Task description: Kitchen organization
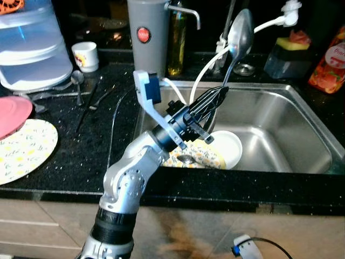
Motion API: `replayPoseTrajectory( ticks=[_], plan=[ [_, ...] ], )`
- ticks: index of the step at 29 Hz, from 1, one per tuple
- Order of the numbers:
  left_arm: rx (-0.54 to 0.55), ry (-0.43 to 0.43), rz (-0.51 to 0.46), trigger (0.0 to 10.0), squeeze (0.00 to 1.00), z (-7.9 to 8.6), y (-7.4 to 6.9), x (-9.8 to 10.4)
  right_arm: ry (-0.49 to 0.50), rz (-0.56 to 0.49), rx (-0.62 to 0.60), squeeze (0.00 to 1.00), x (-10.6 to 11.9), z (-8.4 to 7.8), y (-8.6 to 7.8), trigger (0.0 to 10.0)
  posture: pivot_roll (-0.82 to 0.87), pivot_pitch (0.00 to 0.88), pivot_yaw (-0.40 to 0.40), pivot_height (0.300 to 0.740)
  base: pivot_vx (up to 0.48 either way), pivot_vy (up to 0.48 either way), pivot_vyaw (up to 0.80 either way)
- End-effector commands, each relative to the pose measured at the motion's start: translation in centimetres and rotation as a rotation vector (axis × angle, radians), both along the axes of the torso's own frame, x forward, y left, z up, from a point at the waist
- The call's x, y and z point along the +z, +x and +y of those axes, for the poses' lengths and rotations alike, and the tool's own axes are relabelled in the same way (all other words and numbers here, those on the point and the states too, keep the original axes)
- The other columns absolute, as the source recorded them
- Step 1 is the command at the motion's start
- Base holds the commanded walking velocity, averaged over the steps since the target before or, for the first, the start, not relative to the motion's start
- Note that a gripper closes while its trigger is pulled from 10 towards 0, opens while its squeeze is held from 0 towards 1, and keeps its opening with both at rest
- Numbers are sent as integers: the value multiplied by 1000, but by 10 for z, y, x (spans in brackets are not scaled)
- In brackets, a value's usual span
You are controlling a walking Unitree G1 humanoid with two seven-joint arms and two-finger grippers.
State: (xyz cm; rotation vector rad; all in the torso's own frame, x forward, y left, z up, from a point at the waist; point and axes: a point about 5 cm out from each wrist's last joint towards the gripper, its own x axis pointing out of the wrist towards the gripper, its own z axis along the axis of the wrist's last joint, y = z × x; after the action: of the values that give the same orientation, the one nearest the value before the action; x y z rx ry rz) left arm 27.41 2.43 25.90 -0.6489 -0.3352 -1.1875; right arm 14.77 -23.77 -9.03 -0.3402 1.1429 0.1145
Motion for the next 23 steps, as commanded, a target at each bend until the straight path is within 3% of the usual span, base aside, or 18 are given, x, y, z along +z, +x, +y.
replayPoseTrajectory(
  ticks=[1, 6, 10, 15, 23],
  plan=[
    [-12, 10, -16, 10000, 0, 1, -3, 1, 4, 7, 6, 0, 0, 1, 0, 10000, -1, 1, -17, 740, 0, 0, -800],
    [-11, 15, -14, 10000, 0, 1, -3, 1, 1, 10, 5, 0, 0, 1, 0, 10000, 0, 3, -19, 740, 0, 0, -800],
    [-3, 33, -12, 10000, 0, 0, -2, -2, 4, 3, 1, 0, 0, 1, 0, 10000, -3, 5, -19, 740, 0, 0, 0],
    [3, 66, -18, 10000, 0, -3, -2, -5, 2, 3, 2, 0, 0, 1, 0, 10000, -3, 7, -20, 740, 0, -429, 0],
    [83, 90, -26, 10000, 0, 3, 6, -1, 4, 5, 4, 0, 0, 1, 0, 10000, 1, 9, -22, 740, 0, 0, 0]
  ],
)
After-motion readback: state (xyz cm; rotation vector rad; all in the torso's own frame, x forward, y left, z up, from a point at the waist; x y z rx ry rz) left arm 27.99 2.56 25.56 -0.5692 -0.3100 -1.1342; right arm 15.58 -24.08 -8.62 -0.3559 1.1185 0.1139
